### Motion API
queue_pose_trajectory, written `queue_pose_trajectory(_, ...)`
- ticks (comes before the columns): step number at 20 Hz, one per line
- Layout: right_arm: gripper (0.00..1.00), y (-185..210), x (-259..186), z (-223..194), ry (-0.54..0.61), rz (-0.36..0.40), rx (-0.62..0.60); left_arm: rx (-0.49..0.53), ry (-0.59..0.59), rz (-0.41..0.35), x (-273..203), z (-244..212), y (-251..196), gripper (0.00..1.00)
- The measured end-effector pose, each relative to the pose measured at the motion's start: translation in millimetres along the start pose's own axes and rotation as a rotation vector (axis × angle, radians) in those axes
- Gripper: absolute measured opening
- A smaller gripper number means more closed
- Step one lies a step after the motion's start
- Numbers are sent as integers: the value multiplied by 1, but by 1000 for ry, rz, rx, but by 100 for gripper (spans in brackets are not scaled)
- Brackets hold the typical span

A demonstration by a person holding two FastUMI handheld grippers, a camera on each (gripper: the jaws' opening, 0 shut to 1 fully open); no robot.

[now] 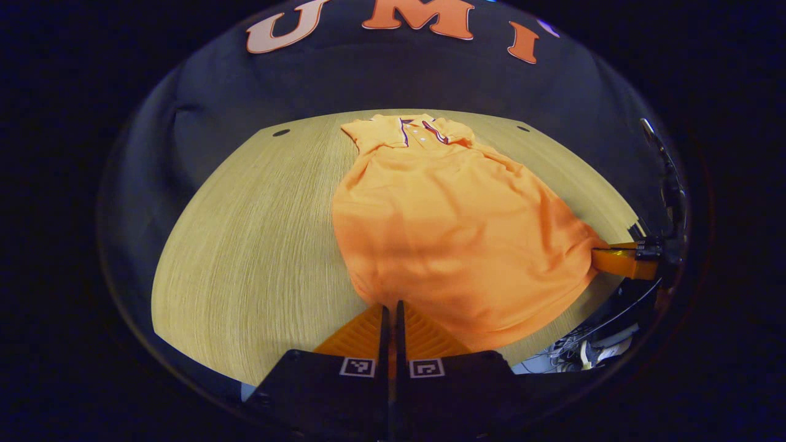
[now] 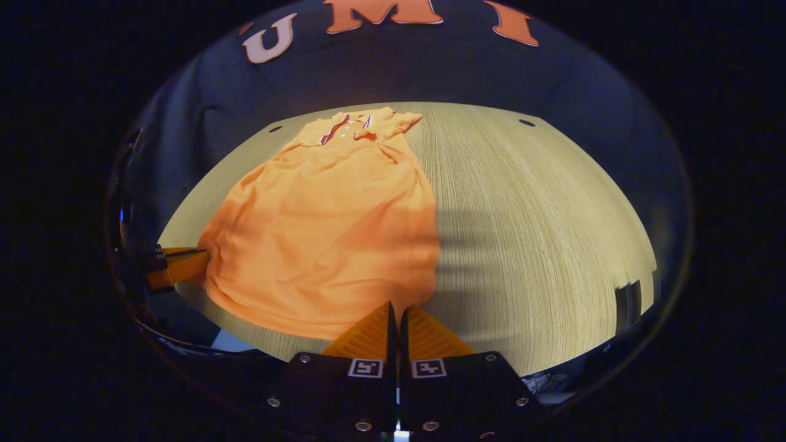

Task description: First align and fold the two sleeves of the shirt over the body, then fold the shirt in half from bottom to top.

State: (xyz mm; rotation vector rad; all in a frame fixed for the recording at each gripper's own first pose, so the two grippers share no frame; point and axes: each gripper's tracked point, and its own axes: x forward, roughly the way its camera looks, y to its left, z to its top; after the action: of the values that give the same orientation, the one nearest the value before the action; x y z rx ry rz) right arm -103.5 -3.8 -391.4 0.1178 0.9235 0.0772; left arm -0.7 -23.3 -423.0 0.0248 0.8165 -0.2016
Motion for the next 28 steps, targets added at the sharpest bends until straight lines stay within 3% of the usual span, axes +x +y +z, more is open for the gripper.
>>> queue_pose_trajectory(3,5,13,5,9,10,70,144,-63,19,-44,4,3,-6,1)
queue_pose_trajectory(9,4,46,-13,54,-51,217,181,-96,-48,-24,-14,47,7,1)
queue_pose_trajectory(14,4,53,-22,81,-56,320,309,-81,-134,-20,-31,98,10,1)
queue_pose_trajectory(17,4,38,-25,106,-111,307,336,-107,-172,-15,-35,127,16,1)
queue_pose_trajectory(20,4,27,-26,134,-153,331,399,-68,-182,-3,-32,149,21,1)
queue_pose_trajectory(28,3,15,-18,201,-229,316,390,-63,-209,-13,-11,216,33,1)
